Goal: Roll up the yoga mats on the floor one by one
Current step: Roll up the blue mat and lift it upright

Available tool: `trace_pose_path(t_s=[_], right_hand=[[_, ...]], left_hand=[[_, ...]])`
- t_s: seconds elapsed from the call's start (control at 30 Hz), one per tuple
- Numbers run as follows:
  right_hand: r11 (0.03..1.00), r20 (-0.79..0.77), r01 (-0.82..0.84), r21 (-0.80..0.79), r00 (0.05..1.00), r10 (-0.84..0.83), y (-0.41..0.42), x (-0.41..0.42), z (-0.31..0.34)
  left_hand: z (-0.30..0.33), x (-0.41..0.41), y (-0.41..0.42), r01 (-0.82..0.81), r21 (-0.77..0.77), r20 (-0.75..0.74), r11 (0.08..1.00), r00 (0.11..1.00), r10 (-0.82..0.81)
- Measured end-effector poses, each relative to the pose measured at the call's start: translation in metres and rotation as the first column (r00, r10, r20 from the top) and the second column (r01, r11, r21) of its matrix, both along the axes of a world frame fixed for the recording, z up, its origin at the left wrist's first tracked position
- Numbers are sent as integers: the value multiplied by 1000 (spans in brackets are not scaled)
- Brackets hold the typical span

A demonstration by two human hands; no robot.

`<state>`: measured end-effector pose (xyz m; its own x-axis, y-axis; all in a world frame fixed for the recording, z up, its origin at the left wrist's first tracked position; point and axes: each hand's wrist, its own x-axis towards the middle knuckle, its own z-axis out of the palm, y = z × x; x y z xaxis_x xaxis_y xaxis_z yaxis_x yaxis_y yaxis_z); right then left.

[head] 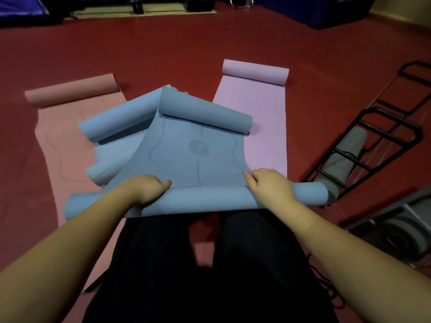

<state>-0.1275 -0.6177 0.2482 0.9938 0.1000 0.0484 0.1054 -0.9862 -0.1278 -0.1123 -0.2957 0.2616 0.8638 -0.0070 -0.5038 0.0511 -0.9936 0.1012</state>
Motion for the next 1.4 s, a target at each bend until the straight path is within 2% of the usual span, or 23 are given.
trace_pose_path(t_s=[0.13,0.2,0.27,0.37,0.47,0.57,0.63,0.73,0.9,0.97,1.07,1.17,1.23,1.33,1.4], right_hand=[[998,121,-41,38,992,36,5,-20,-13],[998,139,-52,25,989,48,5,-25,-18],[999,151,-50,8,987,48,5,-26,-18],[999,86,-32,-19,996,34,8,-22,-12],[998,13,-8,-68,1000,9,9,-9,-4],[997,-79,-6,-81,997,0,8,4,-1],[996,-156,-2,-89,988,-12,7,14,1],[994,-241,-17,-110,970,-10,10,25,7],[996,-365,-15,-85,931,-17,11,36,23],[998,-455,-2,-60,890,-25,7,36,37],[1000,-609,-2,-25,793,-14,-2,31,48],[1000,-668,-12,-20,744,-4,-9,22,43],[1000,-617,-13,1,787,11,-12,18,34],[998,-342,-47,51,938,62,-13,13,22],[999,-163,-45,17,986,48,-8,10,17]], left_hand=[[-7,0,6,3,-30,51,1000,999,-1],[-8,-3,7,-13,-80,56,997,998,18],[-8,-5,7,-23,-137,121,990,992,40],[-6,-9,5,-12,-114,305,993,951,46],[-9,-15,-1,4,-3,533,1000,846,-1],[-11,-27,-6,-60,-39,604,997,794,71],[-20,-40,-7,-31,-32,617,999,786,44],[-28,-52,-6,19,37,582,999,812,-37],[-7,-34,-7,31,77,556,997,828,-68],[-2,-28,-9,39,83,543,996,836,-78],[8,-29,-18,52,89,427,995,900,-85],[9,-33,-24,54,111,363,992,927,-91],[8,-34,-25,51,112,351,992,932,-87],[11,-25,-24,33,71,261,997,964,-51],[13,-15,-21,34,42,156,999,987,-40]])
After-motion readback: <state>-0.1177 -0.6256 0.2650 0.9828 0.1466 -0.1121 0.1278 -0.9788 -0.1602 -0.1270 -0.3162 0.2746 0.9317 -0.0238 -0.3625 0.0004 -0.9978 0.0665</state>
